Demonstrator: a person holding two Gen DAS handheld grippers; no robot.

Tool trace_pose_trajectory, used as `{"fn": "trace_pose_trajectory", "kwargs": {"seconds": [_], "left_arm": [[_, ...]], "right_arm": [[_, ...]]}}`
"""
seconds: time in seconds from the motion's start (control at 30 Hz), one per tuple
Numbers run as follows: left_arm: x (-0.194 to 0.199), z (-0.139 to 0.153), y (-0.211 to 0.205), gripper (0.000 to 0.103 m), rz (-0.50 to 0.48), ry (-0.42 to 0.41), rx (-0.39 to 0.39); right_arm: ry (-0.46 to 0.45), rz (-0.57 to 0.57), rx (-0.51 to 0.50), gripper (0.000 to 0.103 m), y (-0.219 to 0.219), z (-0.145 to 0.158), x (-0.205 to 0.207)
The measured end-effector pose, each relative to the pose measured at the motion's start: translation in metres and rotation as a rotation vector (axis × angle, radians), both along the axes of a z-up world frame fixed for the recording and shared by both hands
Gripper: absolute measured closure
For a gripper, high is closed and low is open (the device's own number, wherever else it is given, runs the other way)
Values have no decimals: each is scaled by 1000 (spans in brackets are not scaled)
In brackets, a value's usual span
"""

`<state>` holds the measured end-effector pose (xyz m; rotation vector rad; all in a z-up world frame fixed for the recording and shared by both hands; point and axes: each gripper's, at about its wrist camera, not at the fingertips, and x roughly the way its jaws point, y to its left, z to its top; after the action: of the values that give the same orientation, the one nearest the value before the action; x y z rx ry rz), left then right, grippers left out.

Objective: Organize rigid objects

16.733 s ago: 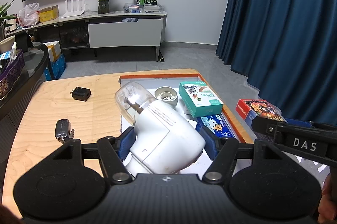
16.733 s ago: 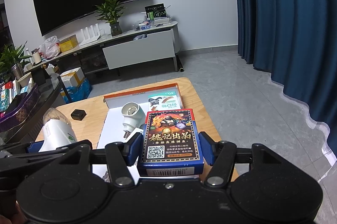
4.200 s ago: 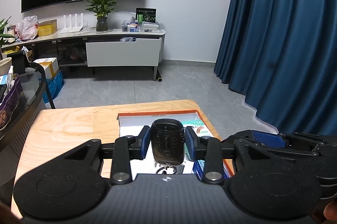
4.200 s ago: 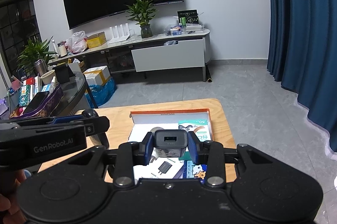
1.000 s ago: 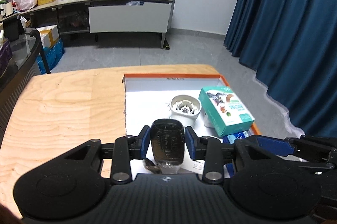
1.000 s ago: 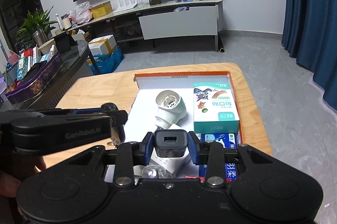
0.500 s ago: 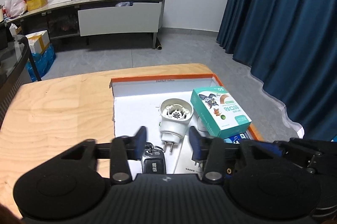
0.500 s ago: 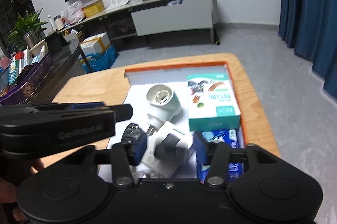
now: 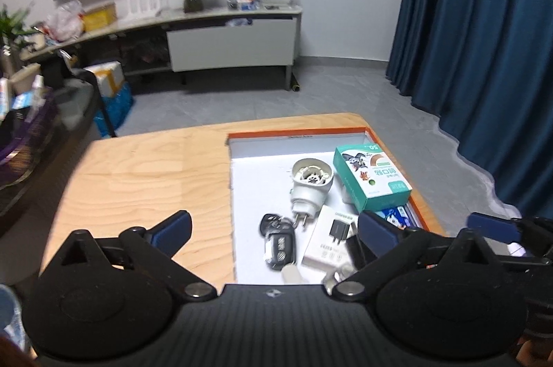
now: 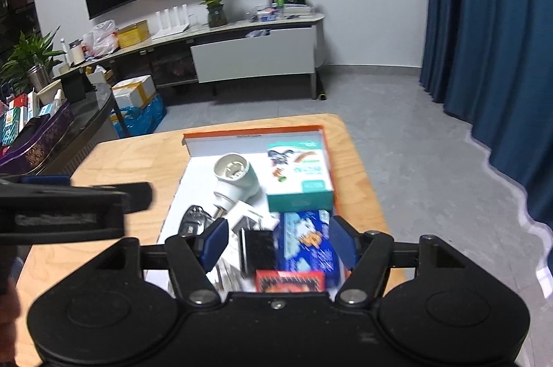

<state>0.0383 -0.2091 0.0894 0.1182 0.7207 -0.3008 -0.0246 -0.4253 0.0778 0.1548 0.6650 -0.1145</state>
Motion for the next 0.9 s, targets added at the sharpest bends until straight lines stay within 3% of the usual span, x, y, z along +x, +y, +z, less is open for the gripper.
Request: {"fn": "trace_pose_trajectory", "kwargs": {"seconds": [0.37,0.9], "left_arm": [[-57,-23,13,0,72,72,12],[-80,-33,10,0,62,75,25]], "right_arm": [[68,21,-16,23,8,-22,-65],[72,12,-22,23,8,-27,-80]]}}
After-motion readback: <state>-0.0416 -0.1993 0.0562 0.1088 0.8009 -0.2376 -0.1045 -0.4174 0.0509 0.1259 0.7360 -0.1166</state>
